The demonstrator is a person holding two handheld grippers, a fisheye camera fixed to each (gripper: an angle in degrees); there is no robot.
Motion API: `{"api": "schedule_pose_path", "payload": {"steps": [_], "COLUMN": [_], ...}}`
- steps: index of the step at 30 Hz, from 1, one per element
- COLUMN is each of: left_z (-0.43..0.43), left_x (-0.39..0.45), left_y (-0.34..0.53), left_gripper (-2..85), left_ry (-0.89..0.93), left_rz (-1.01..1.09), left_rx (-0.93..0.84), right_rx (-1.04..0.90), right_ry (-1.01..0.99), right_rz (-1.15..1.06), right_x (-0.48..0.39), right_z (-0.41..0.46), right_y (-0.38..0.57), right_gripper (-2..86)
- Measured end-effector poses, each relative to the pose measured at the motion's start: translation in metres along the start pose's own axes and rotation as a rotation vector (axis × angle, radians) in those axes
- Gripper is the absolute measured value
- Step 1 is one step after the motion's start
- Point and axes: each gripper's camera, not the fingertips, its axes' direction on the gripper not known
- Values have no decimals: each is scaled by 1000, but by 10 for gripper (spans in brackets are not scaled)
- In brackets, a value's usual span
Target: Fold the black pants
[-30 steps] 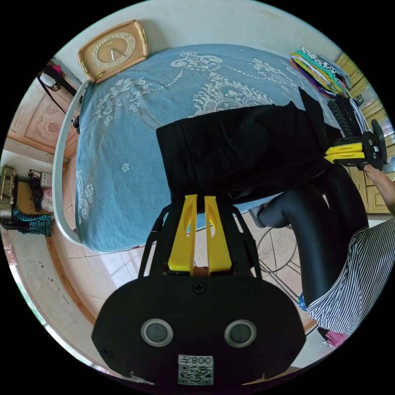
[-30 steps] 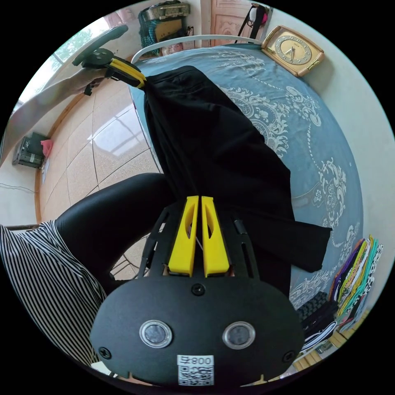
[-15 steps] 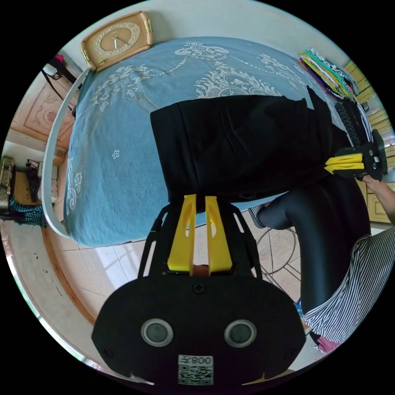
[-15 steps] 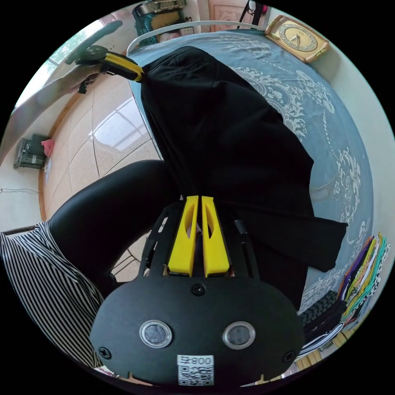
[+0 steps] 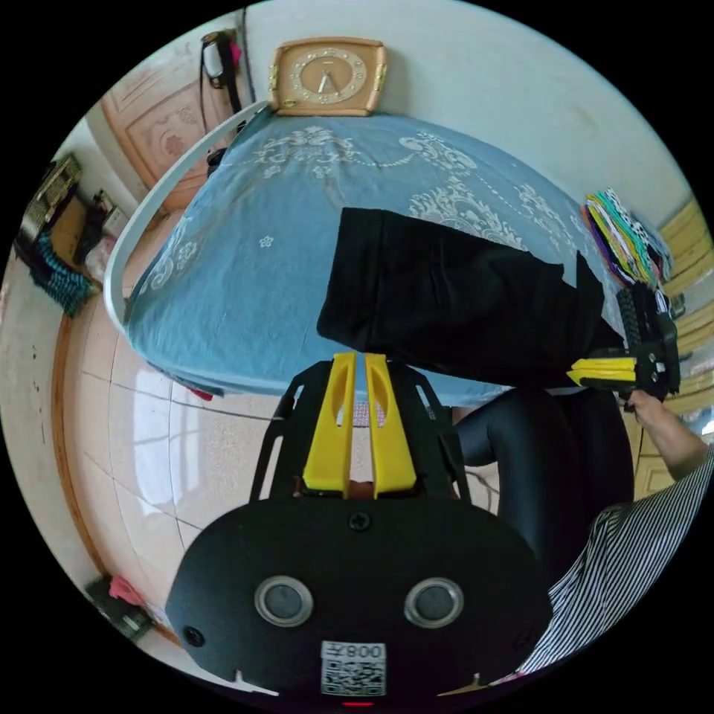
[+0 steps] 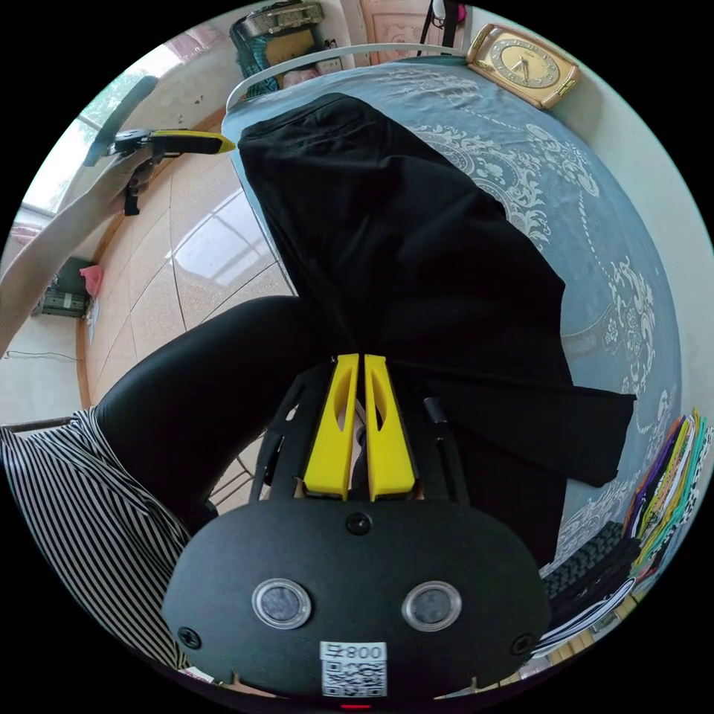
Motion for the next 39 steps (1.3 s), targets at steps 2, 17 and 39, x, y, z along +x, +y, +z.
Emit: {"api": "schedule_pose_path", "payload": {"steps": [2,17,39], "left_z": [7,127,235], "left_x": [-11,102,203], "left_y": [13,36,53], "left_gripper": [7,1,1], "left_ry": [-12,354,507], "left_rz": [-95,154,263], "left_rx": [2,-73,-6], "right_rx": [16,54,139], "right_ry": [-5,-38,-251], "right_rz": [3,62,329], "right_x": [-7,-38,-22], "right_z": [9,132,343], "right_y": [0,-2,42], "right_gripper": [10,16,4]}}
